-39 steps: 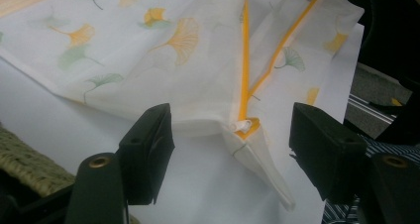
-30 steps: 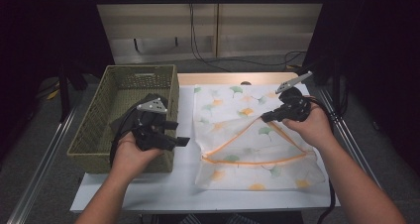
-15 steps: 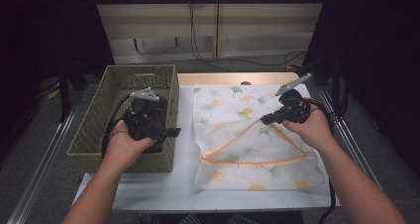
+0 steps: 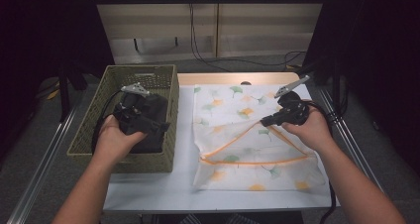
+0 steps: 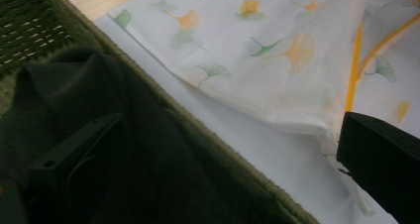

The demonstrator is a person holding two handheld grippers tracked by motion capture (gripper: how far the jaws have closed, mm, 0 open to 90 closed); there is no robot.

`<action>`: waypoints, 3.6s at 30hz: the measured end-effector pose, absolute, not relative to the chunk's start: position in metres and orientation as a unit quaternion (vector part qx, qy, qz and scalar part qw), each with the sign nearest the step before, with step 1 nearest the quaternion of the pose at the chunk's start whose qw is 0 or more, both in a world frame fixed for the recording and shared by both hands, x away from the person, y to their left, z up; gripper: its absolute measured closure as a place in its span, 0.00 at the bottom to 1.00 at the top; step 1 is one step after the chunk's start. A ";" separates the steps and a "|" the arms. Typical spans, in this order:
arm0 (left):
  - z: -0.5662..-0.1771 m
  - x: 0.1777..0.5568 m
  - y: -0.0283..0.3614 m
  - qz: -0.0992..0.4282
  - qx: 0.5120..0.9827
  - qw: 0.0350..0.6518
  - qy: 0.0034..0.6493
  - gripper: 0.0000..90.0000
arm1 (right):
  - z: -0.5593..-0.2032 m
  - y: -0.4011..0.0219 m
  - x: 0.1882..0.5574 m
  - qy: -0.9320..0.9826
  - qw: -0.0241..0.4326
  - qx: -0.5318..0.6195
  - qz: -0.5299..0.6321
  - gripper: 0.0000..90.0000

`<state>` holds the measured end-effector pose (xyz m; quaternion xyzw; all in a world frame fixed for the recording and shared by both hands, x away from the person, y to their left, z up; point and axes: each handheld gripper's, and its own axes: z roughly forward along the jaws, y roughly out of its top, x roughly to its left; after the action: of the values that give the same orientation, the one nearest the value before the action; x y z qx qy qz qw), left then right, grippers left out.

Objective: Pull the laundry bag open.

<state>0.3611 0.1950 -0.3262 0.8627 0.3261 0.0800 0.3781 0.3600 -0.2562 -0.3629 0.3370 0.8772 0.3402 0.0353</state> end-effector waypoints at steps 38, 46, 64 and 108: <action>-0.384 0.421 0.225 0.120 0.842 0.330 0.409 0.00 | -0.372 -0.256 0.360 0.877 0.027 0.335 0.343 1.00; -0.392 0.429 0.226 0.129 0.840 0.328 0.413 0.00 | -0.373 -0.256 0.360 0.877 0.027 0.335 0.343 1.00; -0.407 0.447 0.238 0.100 0.842 0.326 0.417 0.00 | -0.376 -0.255 0.359 0.878 0.019 0.334 0.342 1.00; -0.437 0.460 0.221 0.021 0.841 0.308 0.445 0.01 | -0.377 -0.247 0.359 0.881 0.012 0.327 0.342 1.00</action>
<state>0.4603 0.2209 -0.4374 0.8408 0.4450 0.0208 0.3076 0.3593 -0.2473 -0.3771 0.3274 0.8809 0.3417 0.0118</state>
